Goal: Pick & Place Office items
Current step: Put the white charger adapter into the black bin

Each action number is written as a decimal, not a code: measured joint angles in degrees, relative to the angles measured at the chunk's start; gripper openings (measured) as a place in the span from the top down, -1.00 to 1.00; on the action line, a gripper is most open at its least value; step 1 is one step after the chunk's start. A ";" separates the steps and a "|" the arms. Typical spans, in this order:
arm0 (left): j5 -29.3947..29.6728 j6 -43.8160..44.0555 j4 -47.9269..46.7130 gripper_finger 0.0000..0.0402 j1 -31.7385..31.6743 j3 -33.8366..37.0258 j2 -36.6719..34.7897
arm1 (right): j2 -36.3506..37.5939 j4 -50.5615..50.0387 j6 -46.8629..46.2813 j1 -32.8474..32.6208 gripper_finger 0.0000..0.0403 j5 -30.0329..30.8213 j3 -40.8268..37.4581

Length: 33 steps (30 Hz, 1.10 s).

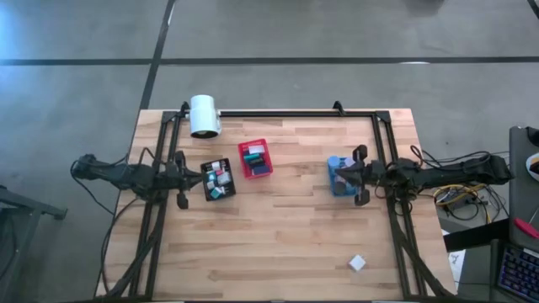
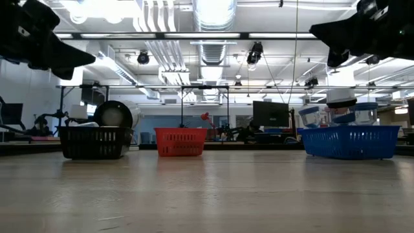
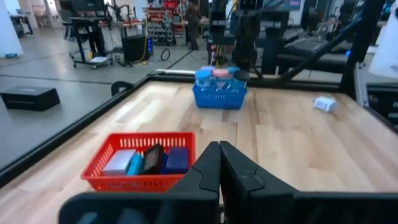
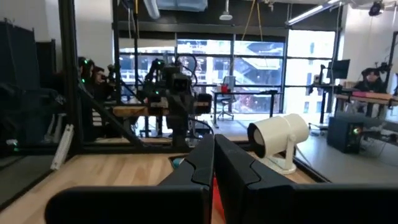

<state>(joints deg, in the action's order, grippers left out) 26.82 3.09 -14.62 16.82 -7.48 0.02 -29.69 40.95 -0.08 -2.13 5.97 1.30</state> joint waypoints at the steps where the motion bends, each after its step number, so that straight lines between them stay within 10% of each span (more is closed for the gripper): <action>1: 0.23 -0.12 0.00 0.97 0.00 0.33 0.01 | -0.02 -0.34 -1.19 0.00 0.96 0.05 0.34; 14: 3.10 -1.38 0.89 0.91 0.00 -0.71 0.08 | -8.22 -49.65 -5.86 -10.04 0.96 2.92 33.86; 25: 2.99 -1.11 -0.57 0.93 0.00 -0.74 0.08 | -28.81 -86.19 -35.06 -36.66 0.96 30.27 57.81; 33: 3.01 -0.95 1.40 0.93 0.00 -0.81 0.08 | -46.14 -103.57 -49.97 -44.84 0.96 24.76 70.10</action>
<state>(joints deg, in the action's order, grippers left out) 29.82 2.14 -13.22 16.82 -8.28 0.10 -75.83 -62.62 -50.04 -46.97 30.73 71.40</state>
